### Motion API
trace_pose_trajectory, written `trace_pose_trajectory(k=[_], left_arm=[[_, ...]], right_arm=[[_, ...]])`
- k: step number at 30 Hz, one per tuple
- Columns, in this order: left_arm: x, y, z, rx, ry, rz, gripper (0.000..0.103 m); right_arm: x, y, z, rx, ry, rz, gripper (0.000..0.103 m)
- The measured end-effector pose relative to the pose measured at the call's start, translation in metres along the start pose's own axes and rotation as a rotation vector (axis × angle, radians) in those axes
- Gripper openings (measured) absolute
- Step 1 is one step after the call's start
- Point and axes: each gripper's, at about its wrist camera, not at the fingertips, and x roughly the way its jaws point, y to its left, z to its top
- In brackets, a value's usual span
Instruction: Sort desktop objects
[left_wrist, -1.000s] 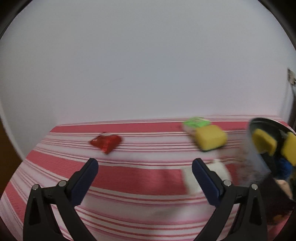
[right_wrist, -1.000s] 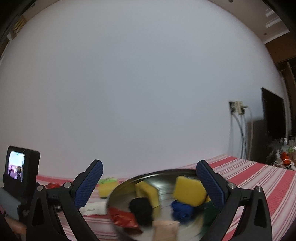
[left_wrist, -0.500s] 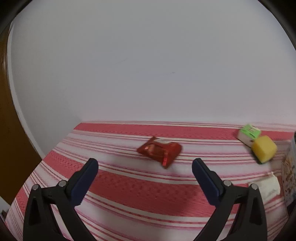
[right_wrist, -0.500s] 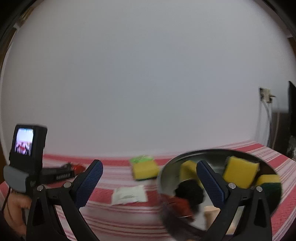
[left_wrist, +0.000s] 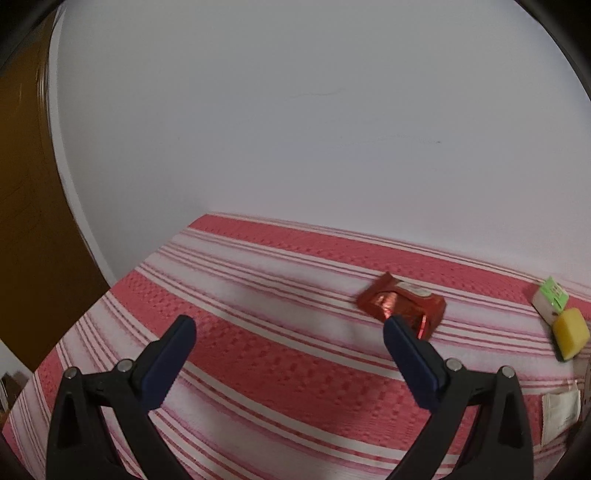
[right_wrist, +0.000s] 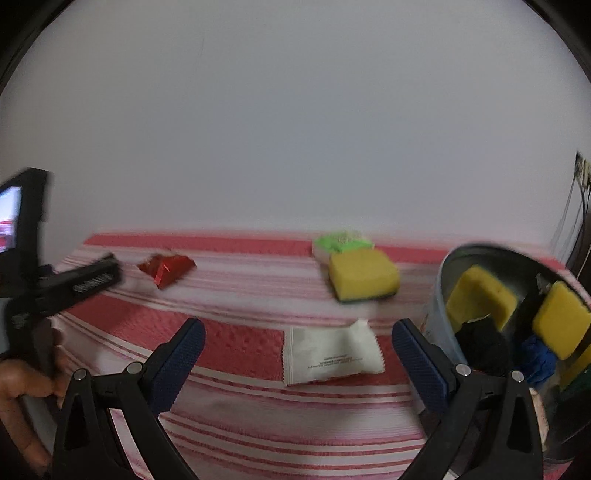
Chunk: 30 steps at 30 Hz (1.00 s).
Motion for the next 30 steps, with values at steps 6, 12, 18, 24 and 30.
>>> trace_pose_trajectory(k=[6,12,18,24,30], left_arm=[[0.000,0.005,0.003,-0.031,0.011,-0.014,0.102],[-0.002,0.003,0.003,-0.029,0.008,-0.030,0.102],[-0.001,0.006,0.004,-0.056,0.021,-0.046,0.102],[-0.002,0.008,0.004,-0.062,0.024,-0.055,0.102],[0.002,0.017,0.007,-0.080,0.028,-0.045,0.102]], right_arm=[[0.030,0.004,0.005,-0.042,0.086,-0.105,0.102],[0.044,0.022,0.006,-0.071,0.133,-0.114,0.099],[0.069,-0.007,0.004,0.198,0.247,-0.150,0.099],[0.078,-0.019,0.007,0.246,0.245,-0.156,0.075],[0.072,-0.027,0.006,0.225,0.220,0.000,0.028]])
